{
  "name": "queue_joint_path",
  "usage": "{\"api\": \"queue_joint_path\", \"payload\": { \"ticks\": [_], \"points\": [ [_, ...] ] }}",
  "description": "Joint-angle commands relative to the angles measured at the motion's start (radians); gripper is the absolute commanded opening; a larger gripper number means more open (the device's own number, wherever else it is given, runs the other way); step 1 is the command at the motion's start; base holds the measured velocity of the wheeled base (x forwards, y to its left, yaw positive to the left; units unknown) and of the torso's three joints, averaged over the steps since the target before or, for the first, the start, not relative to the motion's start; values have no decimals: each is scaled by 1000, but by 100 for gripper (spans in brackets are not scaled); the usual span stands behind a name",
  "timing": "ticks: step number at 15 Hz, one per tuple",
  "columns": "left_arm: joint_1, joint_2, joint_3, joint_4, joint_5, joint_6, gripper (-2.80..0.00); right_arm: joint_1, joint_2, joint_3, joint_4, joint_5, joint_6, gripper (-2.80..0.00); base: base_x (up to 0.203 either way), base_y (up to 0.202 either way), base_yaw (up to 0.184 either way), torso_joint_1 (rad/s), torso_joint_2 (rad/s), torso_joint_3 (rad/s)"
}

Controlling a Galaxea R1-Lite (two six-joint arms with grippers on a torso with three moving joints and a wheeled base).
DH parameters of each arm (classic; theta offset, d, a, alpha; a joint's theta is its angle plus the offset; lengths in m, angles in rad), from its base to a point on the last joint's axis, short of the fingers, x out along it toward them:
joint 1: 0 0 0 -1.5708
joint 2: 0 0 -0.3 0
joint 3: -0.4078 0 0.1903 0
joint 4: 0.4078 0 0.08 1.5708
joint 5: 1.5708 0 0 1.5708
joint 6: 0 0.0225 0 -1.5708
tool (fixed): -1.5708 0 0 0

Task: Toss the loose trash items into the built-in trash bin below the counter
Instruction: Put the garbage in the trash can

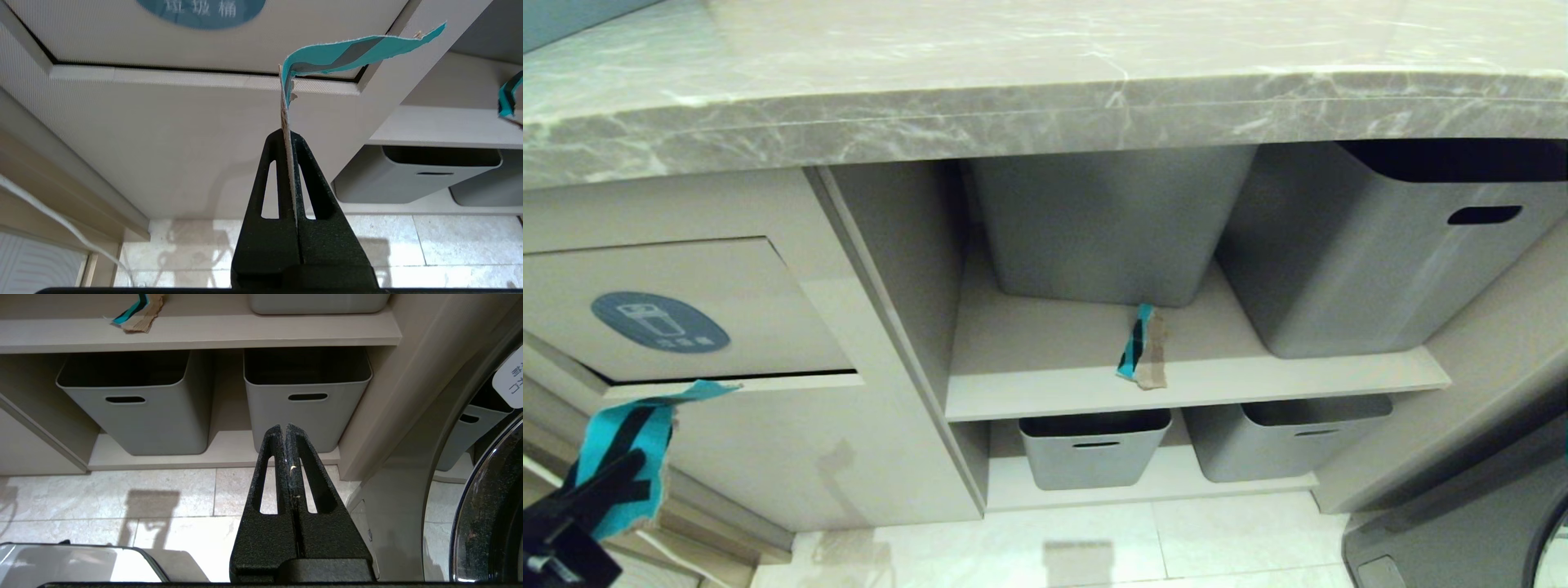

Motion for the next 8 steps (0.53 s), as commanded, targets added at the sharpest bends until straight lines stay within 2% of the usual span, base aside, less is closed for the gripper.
{"api": "queue_joint_path", "payload": {
  "ticks": [1, 5, 8],
  "points": [
    [2, 8, -7, -4, 3, 2, -280, 1, -12, 0, 0, 0, -1, -280, 0, 0, 0, 0, 0, 0],
    [4, 59, -29, -18, 5, 21, -280, -1, -12, 0, 0, 0, -1, -280, 0, 0, 0, 0, 0, 0],
    [-2, 111, -70, -37, -41, 20, -280, 1, -12, 0, 0, 0, -1, -280, 0, 0, 0, 0, 0, 0]
  ]
}}
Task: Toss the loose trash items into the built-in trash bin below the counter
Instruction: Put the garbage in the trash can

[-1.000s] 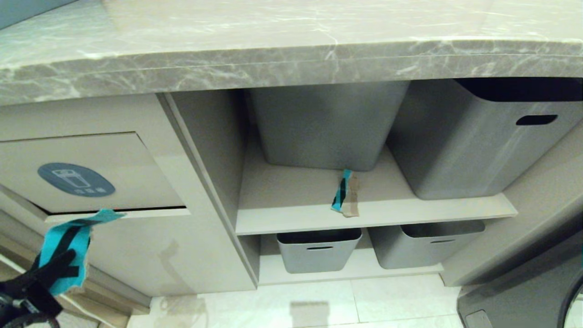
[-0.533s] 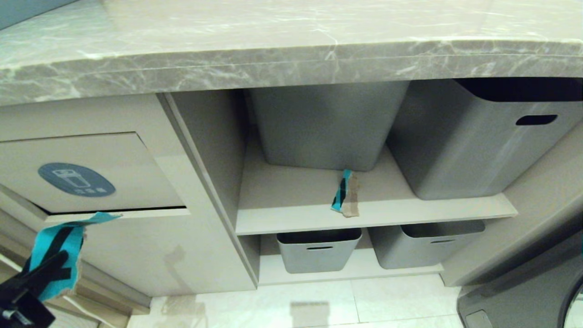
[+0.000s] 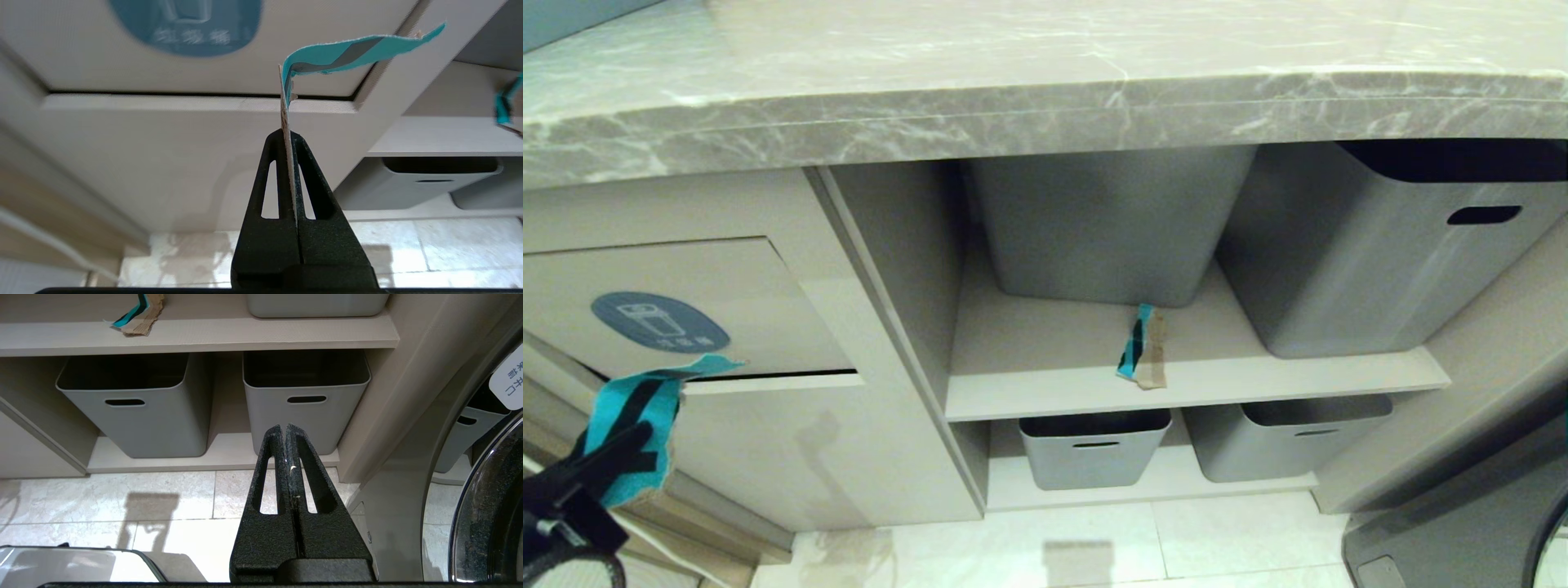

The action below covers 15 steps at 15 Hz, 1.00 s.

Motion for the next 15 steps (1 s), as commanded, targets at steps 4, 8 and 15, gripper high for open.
{"api": "queue_joint_path", "payload": {
  "ticks": [4, 8, 15],
  "points": [
    [45, 146, -45, -102, -32, -10, -280, 1, -2, 0, 0, 1, 0, -280, 0, 0, 0, 0, 0, 0],
    [50, 212, -10, -151, -31, -4, -280, 1, -2, 0, 0, 0, 0, -280, 0, 0, 0, 0, 0, 0],
    [67, 522, 21, -509, -32, -4, -280, 1, -2, 0, 0, 0, 0, -280, 0, 0, 0, 0, 0, 0]
  ]
}}
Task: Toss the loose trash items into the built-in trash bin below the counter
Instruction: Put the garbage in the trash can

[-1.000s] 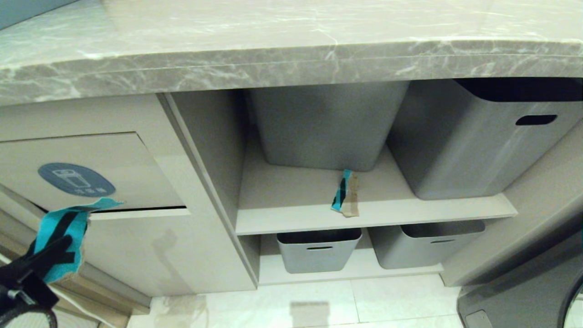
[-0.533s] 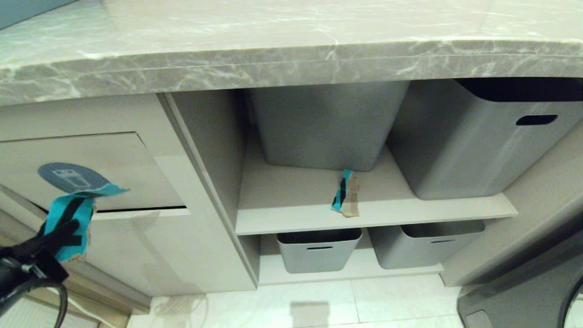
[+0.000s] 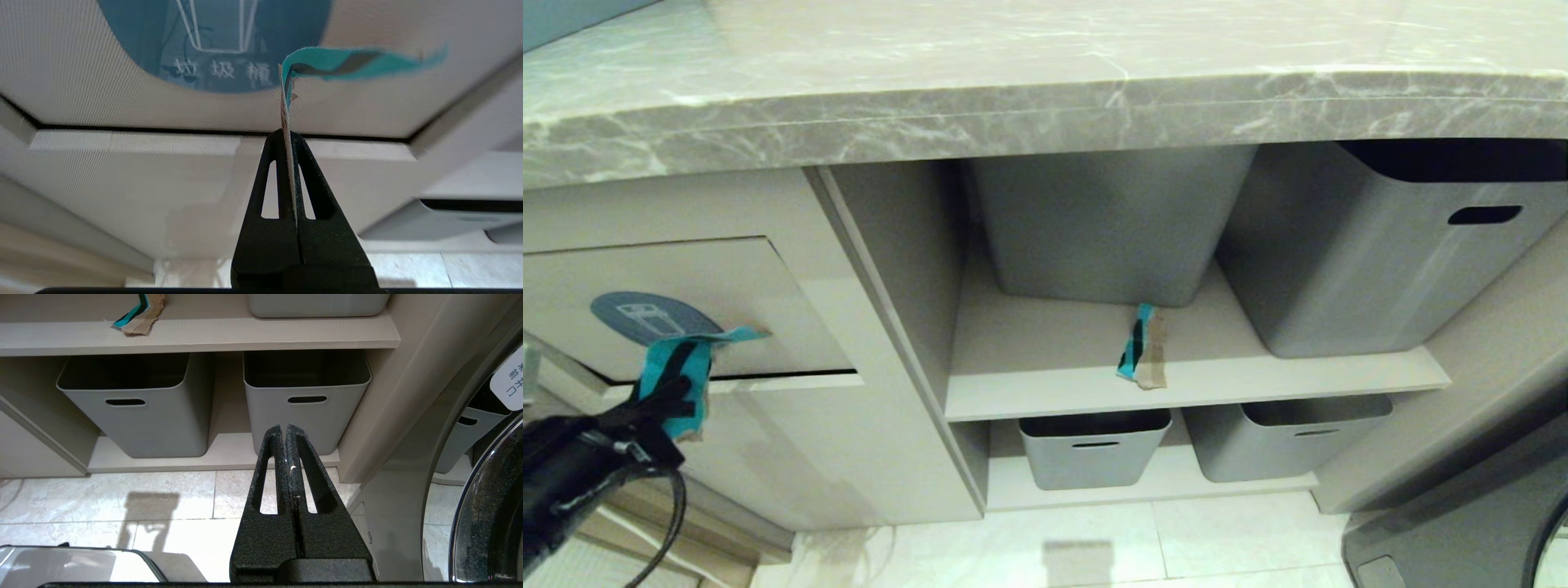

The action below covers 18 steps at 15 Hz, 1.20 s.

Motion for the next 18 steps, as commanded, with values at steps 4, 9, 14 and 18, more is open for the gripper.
{"api": "queue_joint_path", "payload": {
  "ticks": [4, 9, 14, 18],
  "points": [
    [3, 236, -7, -167, -4, -2, -280, 1, -1, 0, 0, 0, 0, -280, 0, 0, 0, 0, 0, 0],
    [5, 330, -89, -207, -11, -61, -280, 1, -1, 0, 0, 0, 0, -280, 0, 0, 0, 0, 0, 0],
    [16, 378, -97, -237, -51, -80, -280, 0, -1, 0, 0, 1, 0, -280, 0, 0, 0, 0, 0, 0],
    [31, 383, -138, -237, -64, -80, -280, 1, -1, 0, 0, 0, 0, -280, 0, 0, 0, 0, 0, 0]
  ]
}}
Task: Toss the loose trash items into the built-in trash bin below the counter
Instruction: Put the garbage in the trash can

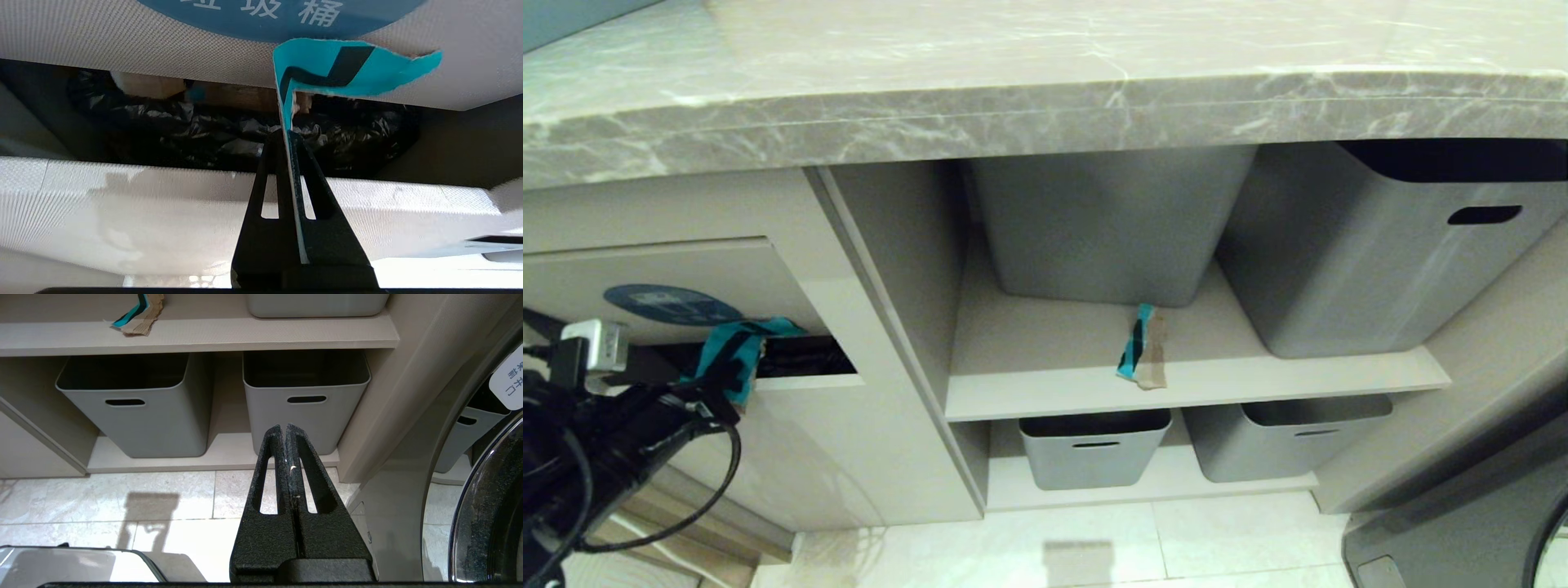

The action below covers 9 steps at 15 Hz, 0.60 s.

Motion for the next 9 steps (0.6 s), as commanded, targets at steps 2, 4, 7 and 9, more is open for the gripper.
{"api": "queue_joint_path", "payload": {
  "ticks": [2, 4, 7, 9],
  "points": [
    [16, 5, -19, -10, -7, -1, -280, 1, -1, 0, 0, 0, 0, -280, 0, 0, 0, 0, 0, 0],
    [18, 6, -27, -10, -7, -1, -280, 1, -1, 0, 0, 0, 0, -280, 0, 0, 0, 0, 0, 0],
    [18, 18, -76, -10, -7, -9, -280, 1, -1, 0, 0, 0, 0, -280, 0, 0, 0, 0, 0, 0],
    [18, 21, -91, -9, -7, -27, -280, 1, -1, 0, 0, 0, 0, -280, 0, 0, 0, 0, 0, 0]
  ]
}}
